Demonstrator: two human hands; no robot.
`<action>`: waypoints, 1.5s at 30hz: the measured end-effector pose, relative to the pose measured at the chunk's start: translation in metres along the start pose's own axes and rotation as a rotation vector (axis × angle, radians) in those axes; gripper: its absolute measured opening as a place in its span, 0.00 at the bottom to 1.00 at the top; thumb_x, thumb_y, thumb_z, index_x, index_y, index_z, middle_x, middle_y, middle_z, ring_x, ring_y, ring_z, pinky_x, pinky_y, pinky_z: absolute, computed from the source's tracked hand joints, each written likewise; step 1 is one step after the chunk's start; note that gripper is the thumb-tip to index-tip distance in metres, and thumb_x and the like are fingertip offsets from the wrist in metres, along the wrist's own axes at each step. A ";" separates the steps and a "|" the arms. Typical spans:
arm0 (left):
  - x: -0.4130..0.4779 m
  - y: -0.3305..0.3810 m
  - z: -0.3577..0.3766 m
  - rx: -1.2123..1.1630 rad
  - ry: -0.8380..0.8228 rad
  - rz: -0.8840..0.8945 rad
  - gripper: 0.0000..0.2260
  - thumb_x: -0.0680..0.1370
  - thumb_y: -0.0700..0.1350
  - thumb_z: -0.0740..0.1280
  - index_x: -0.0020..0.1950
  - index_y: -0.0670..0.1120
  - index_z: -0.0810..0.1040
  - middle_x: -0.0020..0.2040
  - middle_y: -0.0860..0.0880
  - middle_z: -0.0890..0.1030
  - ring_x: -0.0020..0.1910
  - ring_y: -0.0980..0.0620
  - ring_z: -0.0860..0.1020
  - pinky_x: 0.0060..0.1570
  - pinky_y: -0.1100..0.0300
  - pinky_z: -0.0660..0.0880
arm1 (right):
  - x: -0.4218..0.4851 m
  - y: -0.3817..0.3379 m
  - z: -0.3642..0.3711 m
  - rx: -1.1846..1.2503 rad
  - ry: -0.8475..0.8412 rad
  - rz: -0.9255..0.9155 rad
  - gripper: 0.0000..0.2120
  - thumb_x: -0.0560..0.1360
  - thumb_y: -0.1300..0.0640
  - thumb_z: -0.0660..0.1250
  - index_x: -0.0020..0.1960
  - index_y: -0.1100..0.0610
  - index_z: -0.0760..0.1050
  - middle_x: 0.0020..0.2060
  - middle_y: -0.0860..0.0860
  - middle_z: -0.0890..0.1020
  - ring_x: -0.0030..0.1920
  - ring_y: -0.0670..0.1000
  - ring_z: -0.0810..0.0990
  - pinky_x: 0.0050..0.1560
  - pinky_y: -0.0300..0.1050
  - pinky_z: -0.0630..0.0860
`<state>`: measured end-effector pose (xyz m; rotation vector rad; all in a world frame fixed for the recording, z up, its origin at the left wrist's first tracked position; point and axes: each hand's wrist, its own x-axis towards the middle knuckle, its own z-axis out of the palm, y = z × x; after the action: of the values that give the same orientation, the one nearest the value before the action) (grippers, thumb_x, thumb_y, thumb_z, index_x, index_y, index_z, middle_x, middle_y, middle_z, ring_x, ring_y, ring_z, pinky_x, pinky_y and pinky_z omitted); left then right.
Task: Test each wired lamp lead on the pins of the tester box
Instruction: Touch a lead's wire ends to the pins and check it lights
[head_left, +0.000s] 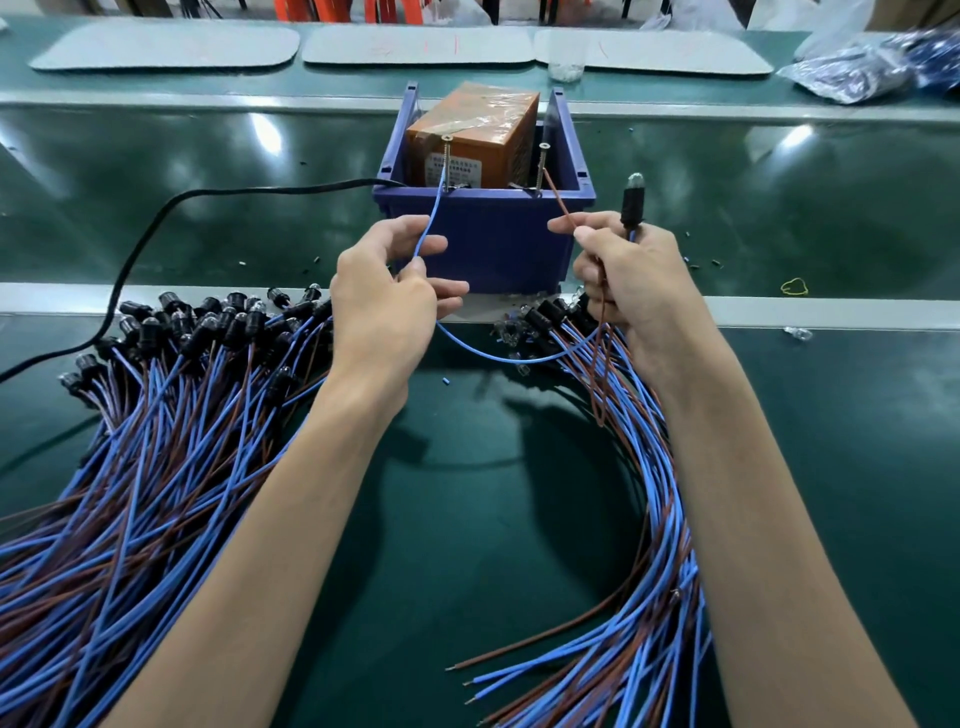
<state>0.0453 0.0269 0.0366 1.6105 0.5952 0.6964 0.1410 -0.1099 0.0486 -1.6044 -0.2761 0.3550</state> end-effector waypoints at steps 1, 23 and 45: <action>0.000 0.000 0.000 0.003 -0.001 0.001 0.15 0.81 0.32 0.54 0.59 0.44 0.75 0.49 0.52 0.78 0.30 0.58 0.81 0.32 0.69 0.75 | 0.000 0.000 0.000 -0.001 -0.002 -0.001 0.13 0.80 0.63 0.56 0.46 0.54 0.78 0.21 0.43 0.64 0.21 0.41 0.57 0.21 0.32 0.54; -0.002 0.004 0.001 0.016 -0.014 0.021 0.12 0.80 0.33 0.58 0.52 0.46 0.77 0.44 0.52 0.80 0.24 0.58 0.78 0.30 0.68 0.74 | 0.001 0.005 -0.001 -0.001 -0.053 -0.031 0.11 0.81 0.61 0.59 0.46 0.54 0.79 0.19 0.39 0.62 0.21 0.41 0.58 0.22 0.32 0.55; -0.009 0.011 0.004 0.035 -0.060 0.041 0.12 0.80 0.33 0.58 0.52 0.47 0.77 0.44 0.54 0.80 0.26 0.59 0.79 0.29 0.69 0.74 | -0.001 0.003 0.000 0.002 -0.044 -0.041 0.11 0.80 0.62 0.60 0.45 0.55 0.80 0.17 0.41 0.63 0.20 0.42 0.58 0.20 0.32 0.55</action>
<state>0.0416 0.0159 0.0458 1.6741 0.5346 0.6693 0.1405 -0.1106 0.0454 -1.5882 -0.3421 0.3595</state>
